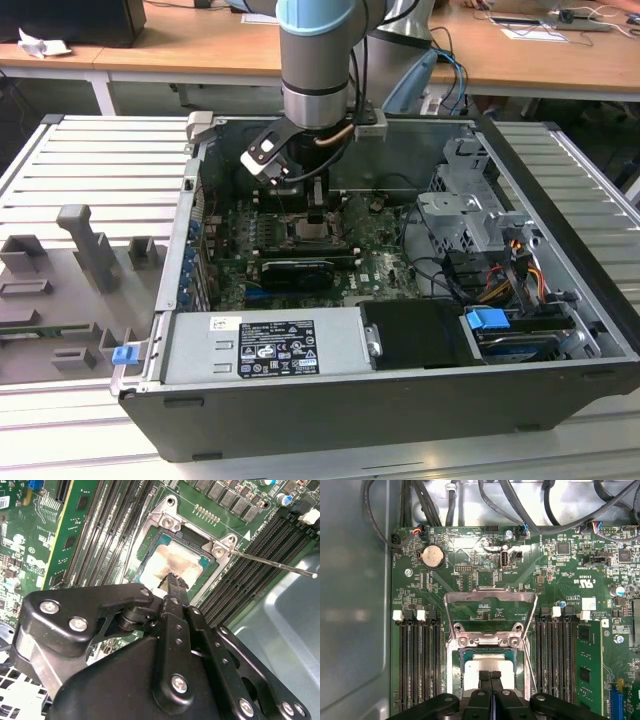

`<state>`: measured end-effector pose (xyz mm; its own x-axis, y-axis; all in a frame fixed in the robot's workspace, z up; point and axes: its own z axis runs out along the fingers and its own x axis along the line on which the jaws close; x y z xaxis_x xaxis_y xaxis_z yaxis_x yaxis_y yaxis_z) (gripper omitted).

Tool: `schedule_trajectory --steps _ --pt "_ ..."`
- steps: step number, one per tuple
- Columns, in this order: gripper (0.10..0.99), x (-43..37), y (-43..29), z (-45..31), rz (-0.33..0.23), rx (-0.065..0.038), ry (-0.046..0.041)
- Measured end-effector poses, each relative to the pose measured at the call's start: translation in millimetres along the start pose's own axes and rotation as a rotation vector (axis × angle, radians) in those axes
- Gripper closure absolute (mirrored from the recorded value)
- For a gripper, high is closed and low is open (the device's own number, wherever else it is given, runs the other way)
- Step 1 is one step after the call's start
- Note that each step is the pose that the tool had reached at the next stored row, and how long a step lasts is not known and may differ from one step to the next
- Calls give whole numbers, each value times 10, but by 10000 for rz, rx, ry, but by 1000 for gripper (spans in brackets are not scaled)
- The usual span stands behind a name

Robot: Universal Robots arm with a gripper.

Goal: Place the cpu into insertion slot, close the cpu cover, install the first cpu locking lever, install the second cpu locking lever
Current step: 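Close the cpu cover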

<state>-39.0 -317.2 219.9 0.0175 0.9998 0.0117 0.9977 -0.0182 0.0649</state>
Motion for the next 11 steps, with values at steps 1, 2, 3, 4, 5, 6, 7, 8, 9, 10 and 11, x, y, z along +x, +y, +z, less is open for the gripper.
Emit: schedule_trajectory --steps 1,2,3,4,5,6,7,8,9,10,11 --pt "980 -1 0 -6 0 3 -5" --pt "980 -1 0 -15 0 3 -5" --pt "980 0 1 -32 0 3 -5" --pt "980 0 3 -55 0 1 -2" --pt "980 2 5 -91 -1 1 -3" --pt "980 2 7 -123 -1 2 -6" --pt "980 5 9 -159 0 -1 -13" --pt "980 8 11 -184 -1 -2 -17" --pt "980 10 12 -207 -2 -1 -21" --pt "980 11 14 -220 -2 -2 -22" --pt "980 12 15 -244 -2 -3 -23"
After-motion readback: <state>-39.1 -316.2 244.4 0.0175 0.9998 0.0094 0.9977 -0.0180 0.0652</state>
